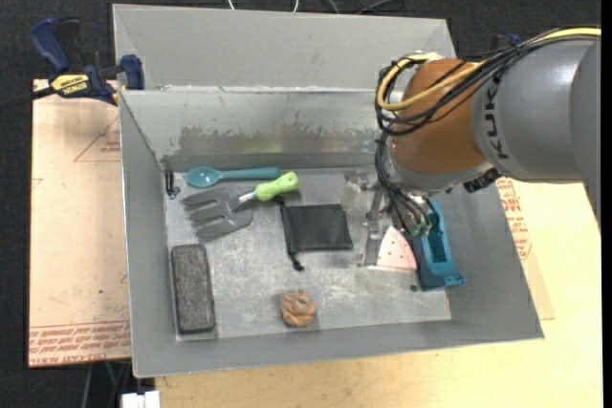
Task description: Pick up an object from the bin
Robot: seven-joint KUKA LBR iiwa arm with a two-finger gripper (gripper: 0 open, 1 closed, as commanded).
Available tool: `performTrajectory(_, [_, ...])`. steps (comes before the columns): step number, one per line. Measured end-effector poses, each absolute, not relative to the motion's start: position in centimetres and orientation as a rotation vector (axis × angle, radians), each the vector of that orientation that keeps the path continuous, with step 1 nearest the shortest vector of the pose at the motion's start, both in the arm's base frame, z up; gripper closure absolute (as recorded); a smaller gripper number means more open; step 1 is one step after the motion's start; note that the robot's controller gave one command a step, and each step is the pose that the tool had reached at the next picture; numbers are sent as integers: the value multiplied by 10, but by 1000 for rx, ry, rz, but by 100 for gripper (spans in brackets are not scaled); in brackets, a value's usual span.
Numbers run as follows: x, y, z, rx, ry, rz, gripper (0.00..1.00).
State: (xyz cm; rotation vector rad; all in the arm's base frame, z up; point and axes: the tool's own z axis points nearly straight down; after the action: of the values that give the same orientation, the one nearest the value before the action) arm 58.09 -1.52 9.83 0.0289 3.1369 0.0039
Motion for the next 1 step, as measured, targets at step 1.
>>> performTrajectory(1, [563, -5, 93, 252, 3126, 8, 0])
